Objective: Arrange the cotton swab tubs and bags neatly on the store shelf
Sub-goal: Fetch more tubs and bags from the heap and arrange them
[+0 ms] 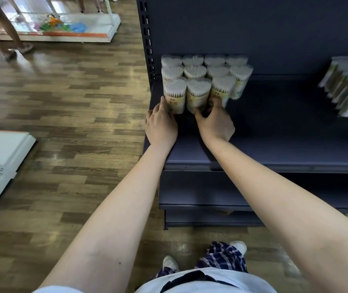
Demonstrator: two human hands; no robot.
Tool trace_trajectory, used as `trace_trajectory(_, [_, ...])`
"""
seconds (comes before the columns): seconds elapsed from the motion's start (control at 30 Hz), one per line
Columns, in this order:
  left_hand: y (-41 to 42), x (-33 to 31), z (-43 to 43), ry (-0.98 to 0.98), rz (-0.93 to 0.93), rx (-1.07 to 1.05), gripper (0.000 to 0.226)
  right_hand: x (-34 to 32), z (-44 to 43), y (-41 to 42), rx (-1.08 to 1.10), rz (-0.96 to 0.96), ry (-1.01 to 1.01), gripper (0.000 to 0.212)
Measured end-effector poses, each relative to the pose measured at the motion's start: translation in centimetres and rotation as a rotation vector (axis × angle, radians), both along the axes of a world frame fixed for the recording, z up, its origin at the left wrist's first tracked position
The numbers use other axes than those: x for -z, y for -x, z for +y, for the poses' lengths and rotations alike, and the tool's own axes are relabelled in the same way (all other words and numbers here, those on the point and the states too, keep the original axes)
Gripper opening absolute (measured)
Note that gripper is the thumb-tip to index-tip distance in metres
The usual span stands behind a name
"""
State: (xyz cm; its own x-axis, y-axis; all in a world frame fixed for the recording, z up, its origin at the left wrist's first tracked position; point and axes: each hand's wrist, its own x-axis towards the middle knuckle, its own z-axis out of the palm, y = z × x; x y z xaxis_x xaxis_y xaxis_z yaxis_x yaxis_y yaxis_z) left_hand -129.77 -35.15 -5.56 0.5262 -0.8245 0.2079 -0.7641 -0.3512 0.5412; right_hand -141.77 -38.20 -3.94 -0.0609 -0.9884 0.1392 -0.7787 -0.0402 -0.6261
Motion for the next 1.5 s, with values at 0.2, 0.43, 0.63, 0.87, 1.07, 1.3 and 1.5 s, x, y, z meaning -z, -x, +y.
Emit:
trace_trajectory(0.2, [0.5,-0.1,-0.1,-0.081,-0.060,-0.013,0.052,0.1,-0.1,0.1,0.008,-0.034,-0.007,0.042])
trace_trajectory(0.43, [0.6,-0.2,-0.3,-0.060,-0.018,-0.053,0.050,0.1,-0.1,0.1,0.038,-0.047,-0.003,0.041])
trace_trajectory(0.63, [0.7,-0.3,-0.1,0.307,0.206,-0.150,0.028,0.0,0.3,0.3,-0.002,-0.095,-0.005,0.026])
trace_trajectory(0.87, [3.7,-1.9,3.6,0.409,0.159,-0.055,0.029,-0.8,0.7,2.4,-0.170,-0.278,-0.017,0.024])
trace_trajectory(1.07, [9.0,-2.6,4.2,0.251,0.049,0.244,0.029,-1.2,-0.9,6.5,-0.171,-0.380,0.011,0.033])
trace_trajectory(1.3, [11.6,-2.4,2.0,0.146,0.183,0.265,0.052,-2.9,-1.8,8.3,-0.382,-0.465,-0.268,0.070])
trace_trajectory(1.5, [13.2,-2.4,1.6,0.187,0.293,0.174,0.052,-2.8,-1.7,10.1,-0.421,-0.524,-0.286,0.068])
